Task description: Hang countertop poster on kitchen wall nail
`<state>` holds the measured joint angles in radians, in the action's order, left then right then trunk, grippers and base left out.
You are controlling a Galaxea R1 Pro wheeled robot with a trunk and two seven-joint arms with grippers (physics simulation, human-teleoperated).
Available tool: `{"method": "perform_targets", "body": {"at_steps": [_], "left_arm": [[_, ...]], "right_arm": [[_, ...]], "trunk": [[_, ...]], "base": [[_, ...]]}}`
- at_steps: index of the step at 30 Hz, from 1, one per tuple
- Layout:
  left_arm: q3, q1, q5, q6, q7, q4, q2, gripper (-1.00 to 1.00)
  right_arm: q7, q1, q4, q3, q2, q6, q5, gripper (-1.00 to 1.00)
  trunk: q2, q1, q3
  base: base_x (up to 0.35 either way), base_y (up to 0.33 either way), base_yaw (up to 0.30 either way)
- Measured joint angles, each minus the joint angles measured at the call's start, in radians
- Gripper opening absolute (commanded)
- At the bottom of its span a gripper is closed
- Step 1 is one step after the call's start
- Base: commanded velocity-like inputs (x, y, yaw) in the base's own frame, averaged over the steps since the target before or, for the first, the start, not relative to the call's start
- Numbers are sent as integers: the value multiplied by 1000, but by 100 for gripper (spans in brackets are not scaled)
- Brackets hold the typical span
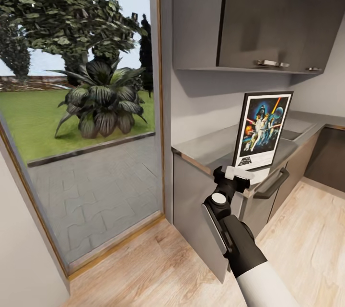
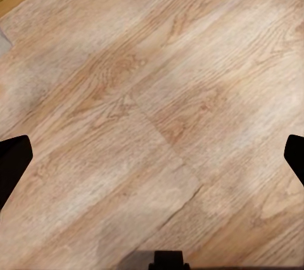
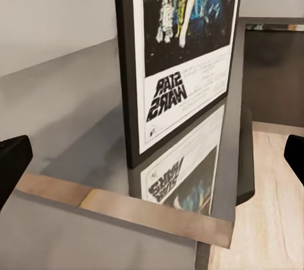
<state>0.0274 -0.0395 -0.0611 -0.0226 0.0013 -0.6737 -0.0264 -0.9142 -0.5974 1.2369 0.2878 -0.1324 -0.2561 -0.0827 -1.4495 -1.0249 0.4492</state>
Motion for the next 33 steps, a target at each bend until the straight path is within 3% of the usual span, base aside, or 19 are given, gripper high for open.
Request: {"method": "perform_targets", "body": {"at_steps": [8, 23, 33], "left_arm": [[0, 0, 0, 0, 0, 0, 0, 100], [0, 0, 0, 0, 0, 0, 0, 100], [45, 0, 0, 0, -3, 0, 0, 100]], "right_arm": [[0, 1, 0, 0, 0, 0, 0, 100], [0, 2, -4, -1, 0, 1, 2, 100], [0, 1, -25, -1, 0, 5, 2, 100]], "trunk": [[0, 0, 0], [0, 0, 0], [0, 0, 0]], "base": [[194, 0, 0], [56, -27, 0], [81, -63, 0]]}}
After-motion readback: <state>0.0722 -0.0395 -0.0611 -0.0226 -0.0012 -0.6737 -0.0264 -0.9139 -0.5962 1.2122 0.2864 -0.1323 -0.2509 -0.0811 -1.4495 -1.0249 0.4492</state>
